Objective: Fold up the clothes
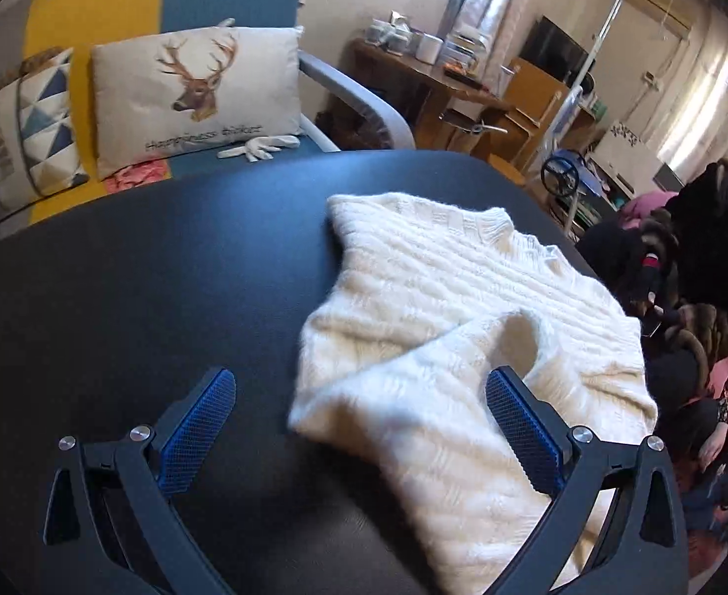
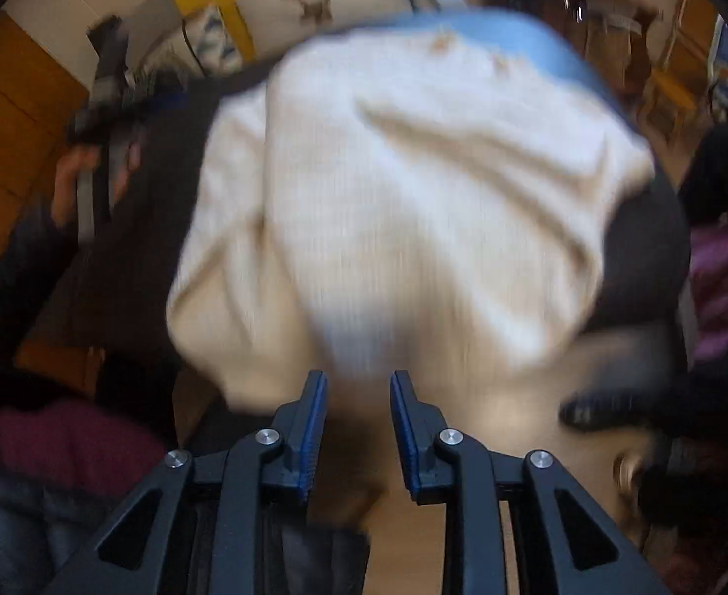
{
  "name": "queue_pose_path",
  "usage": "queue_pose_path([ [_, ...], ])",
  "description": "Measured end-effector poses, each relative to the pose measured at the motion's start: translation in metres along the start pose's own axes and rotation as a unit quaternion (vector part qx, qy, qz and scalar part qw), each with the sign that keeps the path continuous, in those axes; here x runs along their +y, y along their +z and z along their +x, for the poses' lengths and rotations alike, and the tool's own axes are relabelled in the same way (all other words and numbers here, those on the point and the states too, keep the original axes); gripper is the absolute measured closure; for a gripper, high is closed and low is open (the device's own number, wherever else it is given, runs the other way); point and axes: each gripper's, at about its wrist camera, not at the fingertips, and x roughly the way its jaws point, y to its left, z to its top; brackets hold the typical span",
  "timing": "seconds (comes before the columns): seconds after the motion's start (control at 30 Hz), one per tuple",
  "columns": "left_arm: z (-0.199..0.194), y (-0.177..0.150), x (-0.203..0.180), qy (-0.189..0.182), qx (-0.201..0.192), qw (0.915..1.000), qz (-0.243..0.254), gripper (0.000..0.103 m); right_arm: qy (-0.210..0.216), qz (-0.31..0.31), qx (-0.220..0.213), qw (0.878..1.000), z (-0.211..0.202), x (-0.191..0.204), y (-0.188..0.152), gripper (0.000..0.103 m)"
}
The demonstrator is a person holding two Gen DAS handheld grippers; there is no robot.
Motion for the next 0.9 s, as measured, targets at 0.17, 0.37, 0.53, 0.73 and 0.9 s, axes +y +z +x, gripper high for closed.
queue_pose_path([
  [0.17, -0.034, -0.041, 0.041, 0.005, -0.009, 0.9995, -0.03, 0.0, -0.003, 0.053, -0.109, 0.993, 0.037, -0.039, 0.114, 0.065],
  [0.37, -0.08, -0.095, 0.103, 0.02, -0.029, 0.9914, -0.126, 0.0, -0.181, 0.039, -0.16, 0.97, 0.101, -0.056, 0.22, 0.064],
  [0.53, -0.109, -0.128, 0.15, 0.06, -0.045, 0.9763, -0.203, 0.0, -0.322, -0.025, -0.152, 0.934, 0.161, -0.049, 0.288, 0.064],
  [0.73, -0.119, -0.142, 0.172, 0.093, -0.056, 0.9638, -0.243, 0.0, -0.447, -0.113, -0.134, 0.878, 0.219, -0.038, 0.283, 0.064],
  [0.9, -0.104, -0.135, 0.174, 0.077, -0.041, 0.9617, -0.26, 0.0, -0.374, -0.082, -0.185, 0.905, 0.193, -0.051, 0.263, 0.037],
])
